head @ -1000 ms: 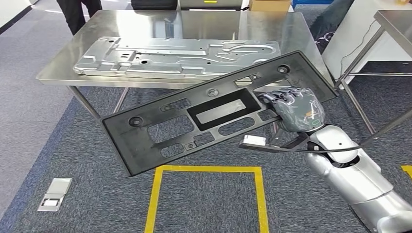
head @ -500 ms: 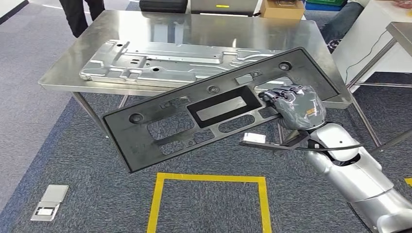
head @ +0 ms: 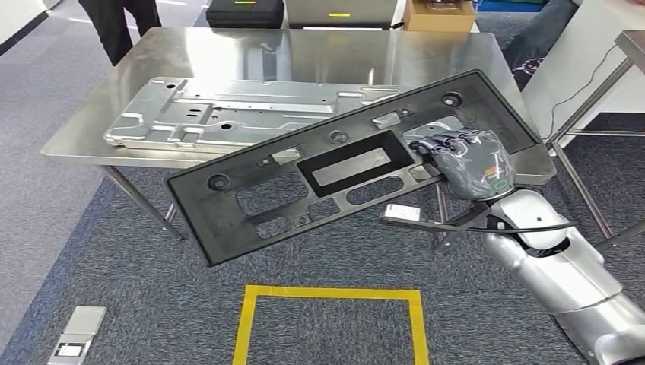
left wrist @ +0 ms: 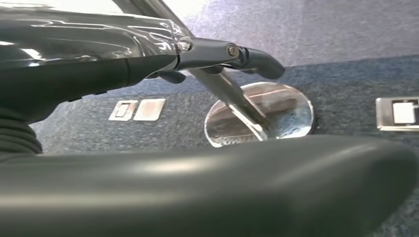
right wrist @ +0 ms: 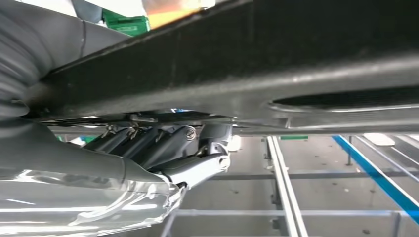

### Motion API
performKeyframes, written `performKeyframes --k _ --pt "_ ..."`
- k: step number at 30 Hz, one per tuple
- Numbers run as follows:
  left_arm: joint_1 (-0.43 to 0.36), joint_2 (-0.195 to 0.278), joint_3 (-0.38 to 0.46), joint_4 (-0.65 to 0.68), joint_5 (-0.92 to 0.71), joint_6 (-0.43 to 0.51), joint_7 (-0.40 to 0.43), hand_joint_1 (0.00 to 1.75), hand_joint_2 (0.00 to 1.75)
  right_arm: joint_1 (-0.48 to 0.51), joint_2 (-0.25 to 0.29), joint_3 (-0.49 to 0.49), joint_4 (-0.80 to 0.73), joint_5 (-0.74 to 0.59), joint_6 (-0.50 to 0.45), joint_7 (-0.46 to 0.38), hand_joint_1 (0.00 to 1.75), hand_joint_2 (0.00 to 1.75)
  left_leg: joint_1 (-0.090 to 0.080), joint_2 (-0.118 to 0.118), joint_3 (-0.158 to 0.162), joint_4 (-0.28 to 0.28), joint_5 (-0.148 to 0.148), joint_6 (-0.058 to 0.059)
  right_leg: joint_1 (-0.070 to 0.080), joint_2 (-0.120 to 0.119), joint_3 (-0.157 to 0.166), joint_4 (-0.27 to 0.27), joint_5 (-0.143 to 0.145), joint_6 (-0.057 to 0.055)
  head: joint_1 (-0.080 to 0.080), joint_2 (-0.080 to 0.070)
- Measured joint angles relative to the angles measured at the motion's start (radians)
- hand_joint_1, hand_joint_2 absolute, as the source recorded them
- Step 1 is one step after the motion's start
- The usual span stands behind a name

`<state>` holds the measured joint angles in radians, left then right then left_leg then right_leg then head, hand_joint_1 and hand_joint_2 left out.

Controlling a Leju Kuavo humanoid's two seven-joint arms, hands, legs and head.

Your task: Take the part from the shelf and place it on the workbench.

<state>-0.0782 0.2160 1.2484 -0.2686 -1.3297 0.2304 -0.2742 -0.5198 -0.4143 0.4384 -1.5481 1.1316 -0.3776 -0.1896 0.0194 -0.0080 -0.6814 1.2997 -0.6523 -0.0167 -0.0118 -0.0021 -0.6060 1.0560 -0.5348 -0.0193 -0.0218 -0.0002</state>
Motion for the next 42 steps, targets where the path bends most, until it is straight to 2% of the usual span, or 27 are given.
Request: performKeyframes --k 1,2,3,4,5,6,7,9,11,13,15,16,17,18,20,21,22,25,27,30,31,32,33,35,37,40,42 --pt "0.002 0.000 0.000 0.000 0.000 0.000 0.000 0.00 1.75 0.003 0.000 0.000 0.000 0.000 0.000 0.000 1.75 1.75 0.001 0.000 -0.021 0.008 -0.008 -0.003 0.000 0.000 0.012 0.000 -0.010 0.001 0.000 0.000" --pt "0.004 0.000 0.000 0.000 0.000 0.000 0.001 0.00 1.75 0.006 0.000 0.000 0.000 0.000 0.000 0.000 1.75 1.75 0.001 0.000 -0.029 -0.011 0.003 -0.004 0.000 0.001 0.026 0.000 -0.021 0.002 0.000 0.000" --pt "0.004 0.001 0.000 0.000 -0.001 0.000 0.001 0.00 1.75 0.007 0.000 0.000 0.000 0.000 0.000 0.000 1.75 1.75 0.001 0.000 -0.024 -0.055 0.038 -0.003 -0.001 0.001 0.041 0.000 -0.032 0.005 0.000 0.000" --pt "0.005 0.001 0.000 0.000 -0.001 0.001 0.002 0.00 1.75 0.008 0.000 0.000 0.000 0.000 0.000 0.000 1.75 1.75 0.001 0.001 -0.014 -0.113 0.090 0.001 -0.002 0.001 0.055 -0.001 -0.044 0.008 0.000 0.000" --pt "0.006 0.002 0.000 0.000 -0.001 0.001 0.002 0.00 1.75 0.009 0.000 0.001 0.001 0.000 -0.001 0.001 1.75 1.75 -0.002 0.001 -0.005 -0.162 0.128 0.006 -0.002 0.001 0.067 -0.001 -0.053 0.012 0.000 0.000" --pt "0.007 0.002 0.000 0.000 -0.001 0.001 0.002 0.00 1.75 0.009 0.000 0.001 0.001 0.000 -0.001 0.001 1.75 1.75 -0.005 0.002 0.001 -0.196 0.155 0.011 -0.002 0.002 0.073 -0.002 -0.061 0.018 0.000 0.000" --pt "0.008 0.003 0.000 0.000 -0.001 0.001 0.002 0.00 1.75 0.010 0.000 0.001 0.001 0.000 -0.001 0.001 1.75 1.75 -0.009 0.003 0.003 -0.212 0.166 0.017 -0.002 0.003 0.078 -0.003 -0.066 0.024 0.000 0.000" --pt "0.007 0.004 0.000 0.000 -0.002 0.001 0.002 0.00 1.75 0.010 -0.001 0.001 0.000 0.000 -0.002 0.001 1.75 1.75 -0.013 0.004 0.011 -0.219 0.158 0.030 -0.002 0.004 0.083 -0.001 -0.068 0.038 0.000 0.000" --pt "0.006 0.005 0.000 0.000 -0.002 0.002 0.003 0.00 1.75 0.008 -0.003 -0.001 -0.001 0.000 -0.002 0.001 1.75 1.75 -0.010 0.003 0.032 -0.232 0.151 0.042 -0.003 0.004 0.072 0.037 -0.064 0.048 0.001 0.000" --pt "0.005 0.005 0.000 0.000 -0.002 0.002 0.003 0.00 1.75 0.005 -0.005 -0.001 -0.001 0.000 -0.002 0.002 1.75 1.75 -0.007 0.003 0.054 -0.240 0.141 0.052 -0.004 0.004 0.019 0.131 -0.082 0.052 0.002 0.000" --pt "0.004 0.005 0.000 0.000 -0.002 0.001 0.003 0.00 1.75 0.007 -0.006 -0.001 0.000 0.000 -0.002 0.002 1.75 1.75 -0.006 0.003 0.074 -0.241 0.124 0.055 -0.004 0.004 -0.056 0.227 -0.127 0.054 0.002 0.000" --pt "0.005 0.005 0.000 0.000 -0.002 0.001 0.003 0.00 1.75 0.009 -0.006 -0.001 0.000 0.000 -0.002 0.002 1.75 1.75 -0.006 0.002 0.086 -0.241 0.113 0.054 -0.004 0.004 -0.083 0.247 -0.141 0.056 0.002 0.000" --pt "0.005 0.005 0.000 0.000 -0.002 0.001 0.002 0.00 1.75 0.011 -0.007 -0.001 0.000 0.000 -0.002 0.002 1.75 1.75 -0.006 0.001 0.100 -0.241 0.102 0.052 -0.005 0.004 -0.096 0.238 -0.137 0.058 0.002 0.000" --pt "0.005 0.005 0.000 0.000 -0.002 0.000 0.002 0.00 1.75 0.013 -0.008 -0.001 0.000 0.000 -0.002 0.001 1.75 1.75 -0.006 0.001 0.115 -0.241 0.091 0.049 -0.005 0.004 -0.096 0.200 -0.108 0.059 0.002 0.000" --pt "0.004 0.005 0.000 0.000 -0.002 0.000 0.000 0.00 1.75 0.013 -0.009 -0.001 0.002 0.000 -0.002 0.001 1.75 1.75 -0.005 0.000 0.145 -0.242 0.067 0.041 -0.003 0.003 -0.080 0.093 -0.014 0.055 0.001 0.000" --pt "0.002 0.005 0.000 0.000 -0.002 0.000 0.000 0.00 1.75 0.013 -0.009 0.000 0.004 0.000 -0.002 0.001 1.75 1.75 -0.005 0.000 0.153 -0.242 0.058 0.036 -0.001 0.003 -0.074 0.056 0.017 0.049 0.002 0.000" --pt "0.001 0.005 0.000 0.000 -0.002 0.000 -0.001 0.00 1.75 0.013 -0.009 0.000 0.006 0.000 -0.003 0.001 1.75 1.75 -0.005 0.000 0.159 -0.243 0.050 0.029 0.002 0.002 -0.073 0.037 0.035 0.043 0.002 0.000" --pt "-0.001 0.006 0.000 0.000 -0.002 0.000 -0.003 0.00 1.75 0.011 -0.010 -0.001 0.009 0.000 -0.003 0.001 1.75 1.75 -0.005 0.000 0.170 -0.237 0.043 0.015 0.002 0.002 -0.061 0.030 0.028 0.022 0.003 0.000" --pt "-0.005 0.007 0.000 0.000 -0.002 0.000 -0.005 0.00 1.75 0.005 -0.010 -0.001 0.009 0.000 -0.003 0.001 1.75 1.75 -0.004 0.000 0.146 -0.181 0.041 0.009 -0.002 0.001 -0.039 0.022 0.018 0.011 0.002 0.000" --pt "-0.005 0.008 0.000 0.000 -0.002 0.000 -0.005 0.00 1.75 0.001 -0.009 0.000 0.009 0.000 -0.003 0.001 1.75 1.75 -0.003 0.001 0.035 -0.026 -0.009 -0.003 -0.003 0.001 -0.011 0.017 -0.005 0.002 0.002 0.000" --pt "-0.004 0.008 0.000 0.000 -0.002 0.000 -0.005 0.00 1.75 0.002 -0.009 0.001 0.009 0.000 -0.003 0.001 1.75 1.75 -0.003 0.001 0.003 0.002 -0.023 -0.005 -0.003 0.002 0.000 0.017 -0.015 0.001 0.002 0.000" --pt "-0.002 0.008 0.000 0.000 -0.002 0.000 -0.005 0.00 1.75 0.003 -0.009 0.001 0.009 0.001 -0.003 0.001 1.75 1.75 -0.004 0.001 -0.016 0.002 -0.022 -0.004 -0.002 0.002 0.013 0.017 -0.026 0.002 0.002 0.000" --pt "-0.001 0.008 0.000 0.000 -0.002 0.000 -0.005 0.00 1.75 0.003 -0.009 0.001 0.009 0.000 -0.002 0.001 1.75 1.75 -0.005 0.001 -0.022 -0.027 0.002 -0.002 -0.002 0.002 0.029 0.017 -0.038 0.003 0.002 0.000" --pt "0.000 0.009 0.000 0.000 -0.002 0.000 -0.005 0.00 1.75 0.002 -0.009 0.002 0.010 0.000 -0.002 0.001 1.75 1.75 -0.010 0.000 -0.014 -0.126 0.097 0.011 -0.002 0.001 0.061 0.016 -0.061 0.007 0.002 0.000" --pt "0.003 0.010 0.000 0.000 -0.003 -0.001 -0.005 0.00 1.75 0.003 -0.007 0.004 0.012 0.000 -0.002 0.001 1.75 1.75 -0.018 0.001 -0.008 -0.194 0.163 0.023 -0.002 0.002 0.079 0.012 -0.078 0.016 0.002 0.000" --pt "0.004 0.013 0.000 0.000 -0.003 0.000 -0.004 0.00 1.75 0.005 -0.007 0.004 0.015 0.000 -0.003 0.001 1.75 1.75 -0.024 0.000 0.007 -0.215 0.167 0.037 -0.003 0.005 0.091 0.013 -0.081 0.035 0.001 0.000" --pt "0.002 0.015 0.000 0.000 -0.003 0.000 -0.004 0.00 1.75 0.002 -0.008 0.003 0.015 0.000 -0.003 0.001 1.75 1.75 -0.019 0.000 0.032 -0.231 0.160 0.047 -0.003 0.005 0.077 0.057 -0.080 0.045 0.002 0.000"
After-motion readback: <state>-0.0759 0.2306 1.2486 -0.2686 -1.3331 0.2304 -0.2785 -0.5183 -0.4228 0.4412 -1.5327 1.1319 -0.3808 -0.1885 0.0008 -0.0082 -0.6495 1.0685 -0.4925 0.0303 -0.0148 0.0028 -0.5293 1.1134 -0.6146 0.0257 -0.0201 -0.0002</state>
